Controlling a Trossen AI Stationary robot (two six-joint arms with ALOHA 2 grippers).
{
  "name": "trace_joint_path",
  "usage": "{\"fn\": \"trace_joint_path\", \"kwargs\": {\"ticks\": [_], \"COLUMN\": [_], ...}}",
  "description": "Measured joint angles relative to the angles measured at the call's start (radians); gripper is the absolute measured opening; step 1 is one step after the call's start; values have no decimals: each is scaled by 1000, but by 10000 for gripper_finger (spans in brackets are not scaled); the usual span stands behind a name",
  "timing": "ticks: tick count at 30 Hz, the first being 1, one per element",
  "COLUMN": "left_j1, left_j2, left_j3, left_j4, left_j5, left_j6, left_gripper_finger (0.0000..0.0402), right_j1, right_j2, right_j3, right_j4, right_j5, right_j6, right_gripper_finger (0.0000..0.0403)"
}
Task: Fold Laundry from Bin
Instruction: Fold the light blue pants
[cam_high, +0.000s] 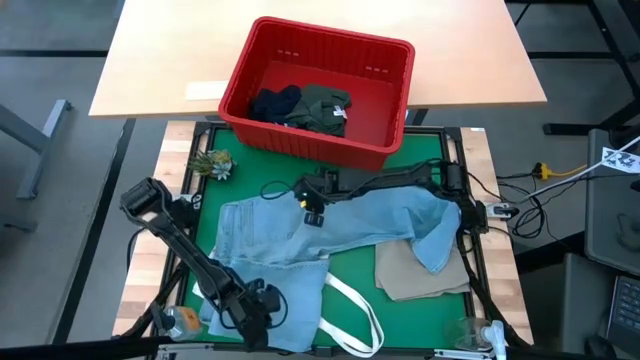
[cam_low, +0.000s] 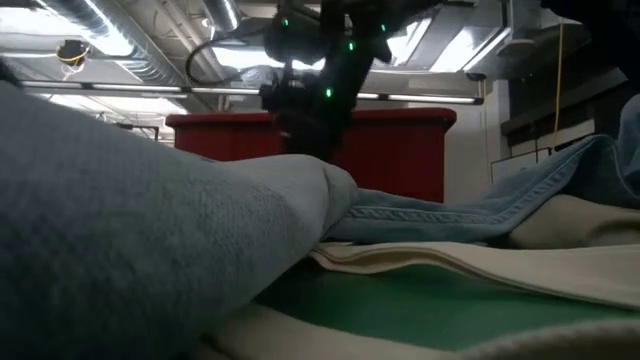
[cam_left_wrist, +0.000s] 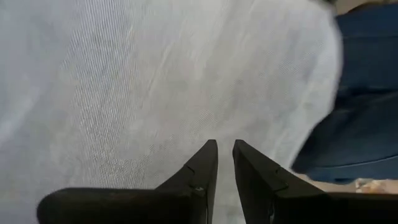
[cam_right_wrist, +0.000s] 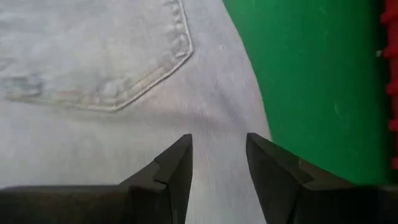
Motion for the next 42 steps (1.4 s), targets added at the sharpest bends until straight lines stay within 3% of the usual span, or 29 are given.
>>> {"fn": "trace_joint_path", "kwargs": {"ticks": [10, 18, 26, 33, 42], "left_j1": [68, 200, 337, 464, 696], "left_j2": [-126, -157, -171, -239, -241], "left_j3": [0, 2, 2, 2, -15], "left_j4": [-17, -21, -134, -306, -394], "left_j5": [-29, -19, 17, -27, -50], "left_j6": [38, 215, 395, 528, 654], "left_gripper_finger": [50, 50, 50, 50, 50], "right_j1": [108, 263, 373, 400, 398], "right_j2": [-1, -2, -2, -2, -1], "right_j3": [254, 293, 293, 256, 96], "right_j4": [-398, -639, -559, -564, -435], "right_j5": [-28, -28, 33, 115, 181], "right_j6": [-93, -85, 15, 145, 222], "right_gripper_finger": [152, 152, 152, 152, 152]}}
